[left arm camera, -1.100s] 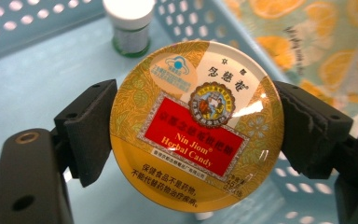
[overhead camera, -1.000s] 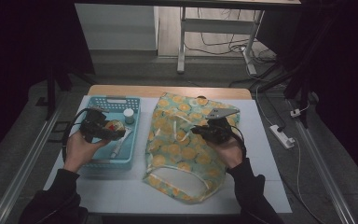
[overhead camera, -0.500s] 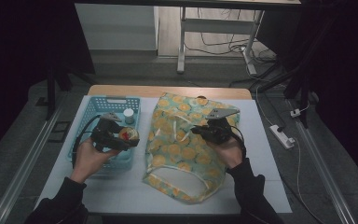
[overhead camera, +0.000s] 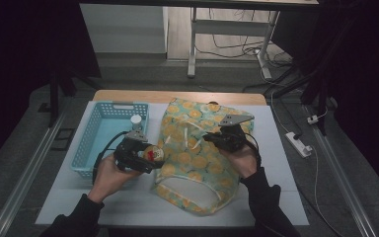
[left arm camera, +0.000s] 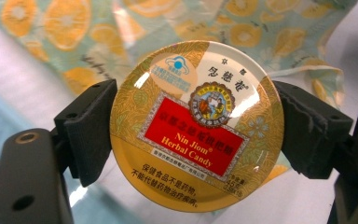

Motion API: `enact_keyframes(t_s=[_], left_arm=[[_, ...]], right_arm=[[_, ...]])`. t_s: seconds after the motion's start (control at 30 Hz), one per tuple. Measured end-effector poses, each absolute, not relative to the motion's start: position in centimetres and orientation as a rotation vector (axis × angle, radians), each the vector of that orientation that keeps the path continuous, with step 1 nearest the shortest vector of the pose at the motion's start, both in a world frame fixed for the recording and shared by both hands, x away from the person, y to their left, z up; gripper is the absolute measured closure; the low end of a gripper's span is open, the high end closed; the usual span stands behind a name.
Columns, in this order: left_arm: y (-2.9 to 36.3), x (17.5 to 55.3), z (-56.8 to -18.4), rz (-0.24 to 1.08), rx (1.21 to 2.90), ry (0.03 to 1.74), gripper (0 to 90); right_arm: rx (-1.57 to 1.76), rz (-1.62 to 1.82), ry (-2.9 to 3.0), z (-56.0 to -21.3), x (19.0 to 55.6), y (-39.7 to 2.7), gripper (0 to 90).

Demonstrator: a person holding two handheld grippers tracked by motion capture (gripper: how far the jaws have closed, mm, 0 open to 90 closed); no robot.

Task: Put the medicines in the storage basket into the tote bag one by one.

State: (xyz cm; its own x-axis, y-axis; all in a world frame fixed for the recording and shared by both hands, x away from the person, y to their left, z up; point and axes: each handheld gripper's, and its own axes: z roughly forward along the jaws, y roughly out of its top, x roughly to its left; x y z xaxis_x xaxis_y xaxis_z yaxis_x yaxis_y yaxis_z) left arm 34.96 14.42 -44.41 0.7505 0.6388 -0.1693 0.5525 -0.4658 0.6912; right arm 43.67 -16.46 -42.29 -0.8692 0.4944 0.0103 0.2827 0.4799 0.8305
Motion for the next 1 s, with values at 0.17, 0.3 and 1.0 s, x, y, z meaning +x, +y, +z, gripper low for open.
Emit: enact_keyframes(t_s=[0.17,0.3,1.0], left_arm=[[12.9,34.9,-44.9,0.128,2.202,0.848,20.3],[11.7,35.2,-45.4,0.11,2.22,0.82,20.3],[5.1,38.3,-47.4,0.016,2.266,0.702,20.3]], right_arm=[[0.667,1.336,2.495,-42.3,43.7,-16.4,90.0],[0.667,1.333,2.495,-42.3,43.7,-16.4,90.0],[0.698,1.337,2.48,-42.4,44.0,-16.7,90.0]])
